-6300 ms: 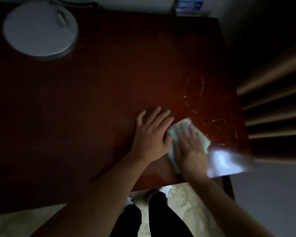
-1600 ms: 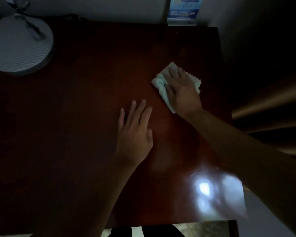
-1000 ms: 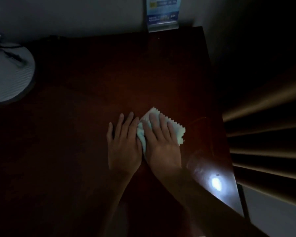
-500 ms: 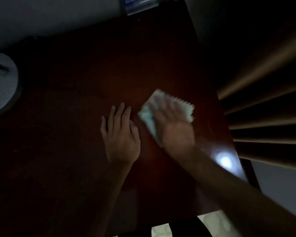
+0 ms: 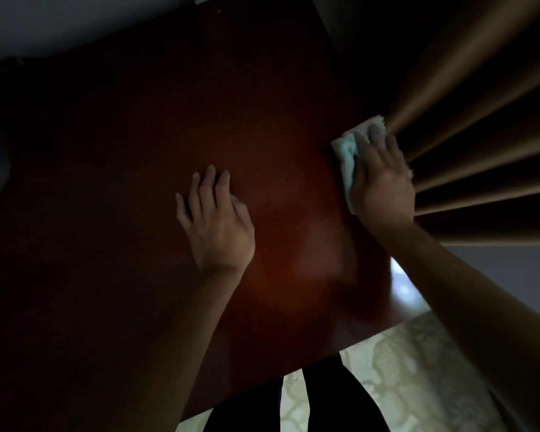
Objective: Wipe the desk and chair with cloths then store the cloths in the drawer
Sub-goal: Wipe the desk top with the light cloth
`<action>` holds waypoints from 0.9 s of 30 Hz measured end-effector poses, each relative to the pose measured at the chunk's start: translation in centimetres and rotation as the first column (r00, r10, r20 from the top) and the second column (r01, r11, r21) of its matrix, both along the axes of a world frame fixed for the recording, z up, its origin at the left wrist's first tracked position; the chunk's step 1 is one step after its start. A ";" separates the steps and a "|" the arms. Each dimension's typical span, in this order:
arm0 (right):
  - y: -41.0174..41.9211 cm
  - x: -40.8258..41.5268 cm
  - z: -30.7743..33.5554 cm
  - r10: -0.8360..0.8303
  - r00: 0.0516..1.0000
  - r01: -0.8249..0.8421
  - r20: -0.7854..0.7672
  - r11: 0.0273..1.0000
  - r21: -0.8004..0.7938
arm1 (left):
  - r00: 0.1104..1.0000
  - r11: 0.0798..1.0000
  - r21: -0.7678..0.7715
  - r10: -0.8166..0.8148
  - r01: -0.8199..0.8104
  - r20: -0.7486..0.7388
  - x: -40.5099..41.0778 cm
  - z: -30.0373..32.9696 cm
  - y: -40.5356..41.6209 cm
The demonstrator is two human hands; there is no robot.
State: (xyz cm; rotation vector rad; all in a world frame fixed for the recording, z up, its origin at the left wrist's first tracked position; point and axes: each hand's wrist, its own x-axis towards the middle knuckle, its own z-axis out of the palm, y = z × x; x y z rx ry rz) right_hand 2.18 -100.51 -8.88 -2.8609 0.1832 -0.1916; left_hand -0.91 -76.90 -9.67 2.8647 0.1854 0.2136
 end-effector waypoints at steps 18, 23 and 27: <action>8.5 -11.6 0.1 0.206 0.978 -0.203 -0.047 0.977 0.058 | 1.000 1.000 -0.012 -0.014 0.014 0.012 0.1 0.0 0.1; 2.3 -13.5 -0.7 0.287 0.957 -0.286 -0.052 0.958 0.013 | 1.000 1.000 -0.018 -0.014 0.014 0.016 -0.1 0.1 0.0; 1.2 -13.3 -0.4 -0.191 0.981 0.192 -0.018 0.981 0.036 | 0.999 0.999 -0.028 -0.019 0.020 0.026 -0.1 0.0 0.1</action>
